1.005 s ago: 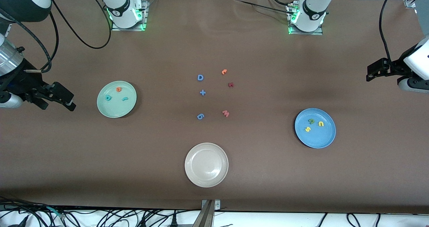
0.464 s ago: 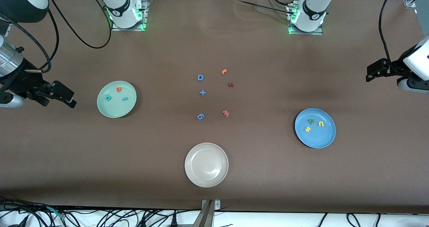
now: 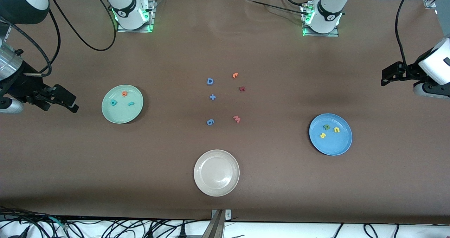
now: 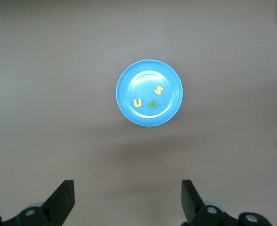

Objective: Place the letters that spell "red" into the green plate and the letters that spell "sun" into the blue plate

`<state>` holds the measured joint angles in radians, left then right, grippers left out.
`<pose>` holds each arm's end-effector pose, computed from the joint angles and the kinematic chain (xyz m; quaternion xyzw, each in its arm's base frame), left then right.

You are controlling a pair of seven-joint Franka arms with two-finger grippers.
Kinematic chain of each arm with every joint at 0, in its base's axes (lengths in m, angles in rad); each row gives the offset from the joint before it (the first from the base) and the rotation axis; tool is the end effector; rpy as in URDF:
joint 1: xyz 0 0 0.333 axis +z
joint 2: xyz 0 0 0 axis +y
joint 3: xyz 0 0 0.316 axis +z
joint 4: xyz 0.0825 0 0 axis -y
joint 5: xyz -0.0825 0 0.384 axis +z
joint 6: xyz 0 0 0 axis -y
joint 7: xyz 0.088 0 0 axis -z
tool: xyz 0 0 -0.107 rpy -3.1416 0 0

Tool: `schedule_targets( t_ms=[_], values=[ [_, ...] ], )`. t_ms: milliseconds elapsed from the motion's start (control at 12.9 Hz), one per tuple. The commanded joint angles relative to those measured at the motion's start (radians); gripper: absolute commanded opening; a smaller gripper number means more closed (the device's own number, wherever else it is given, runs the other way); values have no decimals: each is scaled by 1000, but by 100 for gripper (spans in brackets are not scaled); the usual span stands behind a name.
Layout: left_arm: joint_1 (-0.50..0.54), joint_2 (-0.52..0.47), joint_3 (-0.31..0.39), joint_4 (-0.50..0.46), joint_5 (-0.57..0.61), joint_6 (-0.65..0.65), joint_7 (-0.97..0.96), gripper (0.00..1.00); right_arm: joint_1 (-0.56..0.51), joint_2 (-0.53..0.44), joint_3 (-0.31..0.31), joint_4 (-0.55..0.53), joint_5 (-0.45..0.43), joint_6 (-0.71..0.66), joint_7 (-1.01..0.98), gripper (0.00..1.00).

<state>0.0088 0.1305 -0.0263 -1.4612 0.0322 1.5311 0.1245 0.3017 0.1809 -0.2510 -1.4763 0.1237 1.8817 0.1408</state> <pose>0.5899 -0.0057 0.5980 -0.9969 0.0707 0.0310 0.0127 0.6338 0.0557 0.5968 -0.9913 0.0522 -0.1105 0.0495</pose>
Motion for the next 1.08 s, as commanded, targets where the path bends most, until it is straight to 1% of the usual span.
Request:
schedule_targets(
  t_ms=[0, 1005],
  values=[
    [-7, 17, 8, 30, -32, -5, -2, 100, -9, -1, 1, 7, 24, -15, -30, 100],
    [-10, 29, 8, 38, -32, -5, -2, 100, -15, -1, -5, 10, 25, -3, -30, 100]
  ],
)
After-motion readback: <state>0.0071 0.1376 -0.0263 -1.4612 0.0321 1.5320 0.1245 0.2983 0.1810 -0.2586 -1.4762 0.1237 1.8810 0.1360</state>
